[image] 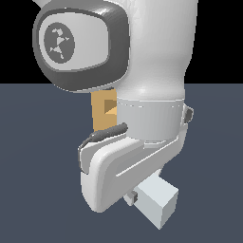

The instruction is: Insert the peg into the horizontal hole in a box.

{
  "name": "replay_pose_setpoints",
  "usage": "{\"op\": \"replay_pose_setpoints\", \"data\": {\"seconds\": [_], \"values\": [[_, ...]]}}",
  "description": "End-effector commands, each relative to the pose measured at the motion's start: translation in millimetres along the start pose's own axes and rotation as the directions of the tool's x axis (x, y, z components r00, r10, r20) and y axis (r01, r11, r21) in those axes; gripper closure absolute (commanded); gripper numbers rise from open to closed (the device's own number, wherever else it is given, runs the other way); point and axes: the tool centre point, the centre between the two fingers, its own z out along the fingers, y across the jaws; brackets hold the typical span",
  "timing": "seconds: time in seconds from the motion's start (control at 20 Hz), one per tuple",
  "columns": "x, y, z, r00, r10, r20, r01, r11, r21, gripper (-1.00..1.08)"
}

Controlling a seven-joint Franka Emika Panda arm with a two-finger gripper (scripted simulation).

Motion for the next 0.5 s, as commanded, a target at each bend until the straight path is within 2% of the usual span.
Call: {"op": "replay_pose_setpoints", "data": {"seconds": [0.0,0.45], "values": [[-0.5,0.0,-0.1,1.000,0.000,0.001,0.000,1.000,0.000,1.08],[0.4,0.0,-0.3,1.000,0.003,0.000,-0.003,1.000,0.000,1.08]]}}
